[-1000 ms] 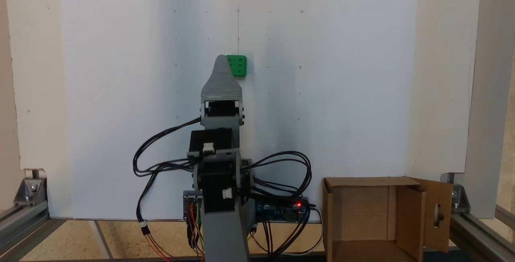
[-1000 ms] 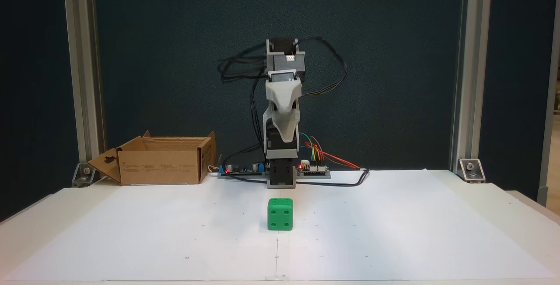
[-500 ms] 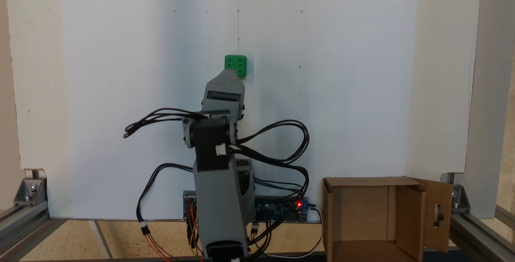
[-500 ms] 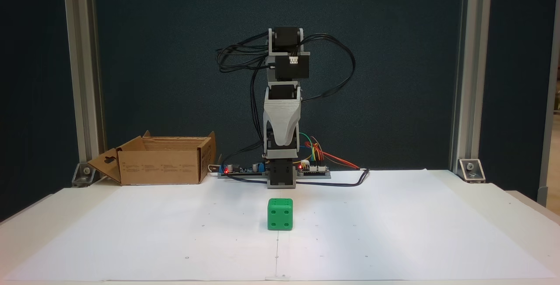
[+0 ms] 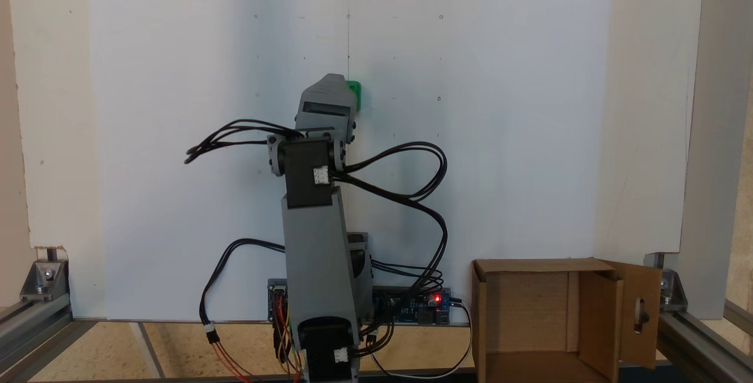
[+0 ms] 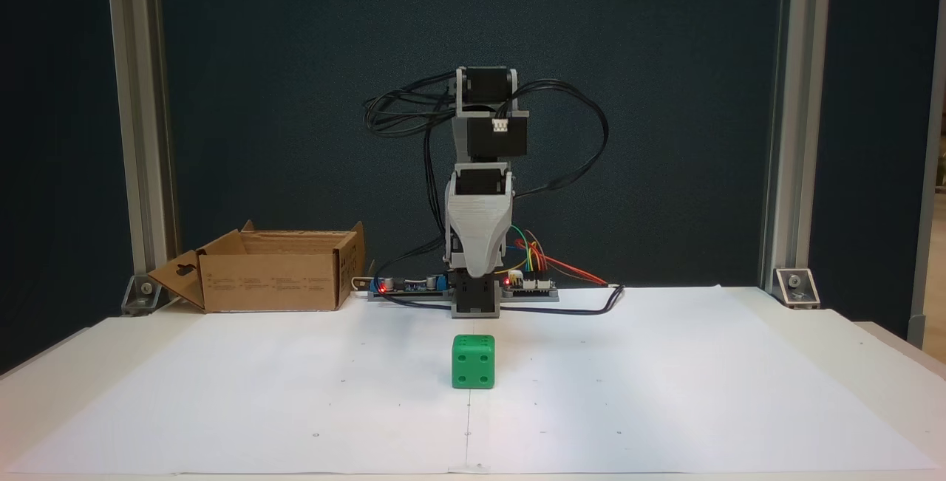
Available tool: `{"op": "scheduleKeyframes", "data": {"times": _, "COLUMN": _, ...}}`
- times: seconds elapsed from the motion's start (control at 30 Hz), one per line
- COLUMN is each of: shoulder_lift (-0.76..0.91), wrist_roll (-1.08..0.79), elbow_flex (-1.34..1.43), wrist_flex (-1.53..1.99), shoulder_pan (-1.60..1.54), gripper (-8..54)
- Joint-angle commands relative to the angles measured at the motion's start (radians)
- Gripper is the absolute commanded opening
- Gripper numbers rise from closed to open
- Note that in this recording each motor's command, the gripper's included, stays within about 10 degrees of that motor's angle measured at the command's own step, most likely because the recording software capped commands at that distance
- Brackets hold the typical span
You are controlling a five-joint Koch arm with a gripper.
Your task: Grasp a green dice and put it in the bin.
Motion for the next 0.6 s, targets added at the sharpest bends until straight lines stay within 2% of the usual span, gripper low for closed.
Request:
{"op": "scheduleKeyframes", "data": {"times": 0.0, "shoulder_lift": 0.003, "wrist_roll": 0.035, "elbow_flex": -0.058, "wrist_flex": -0.023, "shoulder_pan": 0.000, "gripper": 43.4}}
{"op": "scheduleKeyframes", "data": {"times": 0.57, "shoulder_lift": -0.037, "wrist_roll": 0.035, "elbow_flex": -0.026, "wrist_flex": -0.025, "shoulder_pan": -0.003, "gripper": 43.9}}
